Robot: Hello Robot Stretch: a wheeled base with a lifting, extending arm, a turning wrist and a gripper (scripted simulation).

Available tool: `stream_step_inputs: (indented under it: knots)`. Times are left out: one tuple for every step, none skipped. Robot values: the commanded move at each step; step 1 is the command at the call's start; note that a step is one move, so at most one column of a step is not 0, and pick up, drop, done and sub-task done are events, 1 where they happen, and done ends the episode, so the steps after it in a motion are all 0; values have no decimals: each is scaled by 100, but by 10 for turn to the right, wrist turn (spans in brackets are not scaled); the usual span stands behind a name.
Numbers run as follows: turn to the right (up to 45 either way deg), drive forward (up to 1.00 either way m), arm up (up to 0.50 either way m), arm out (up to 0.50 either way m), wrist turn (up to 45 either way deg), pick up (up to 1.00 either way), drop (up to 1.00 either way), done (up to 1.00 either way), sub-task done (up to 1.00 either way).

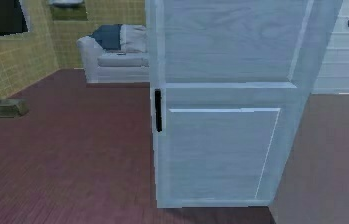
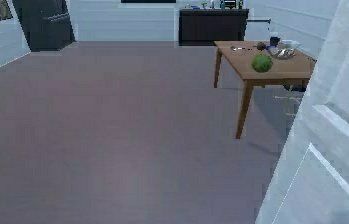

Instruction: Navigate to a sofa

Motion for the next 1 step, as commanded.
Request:
stream_step_inputs:
  knots:
    - [-420, 0, 0, 0, 0, 0, 0, 0, 0]
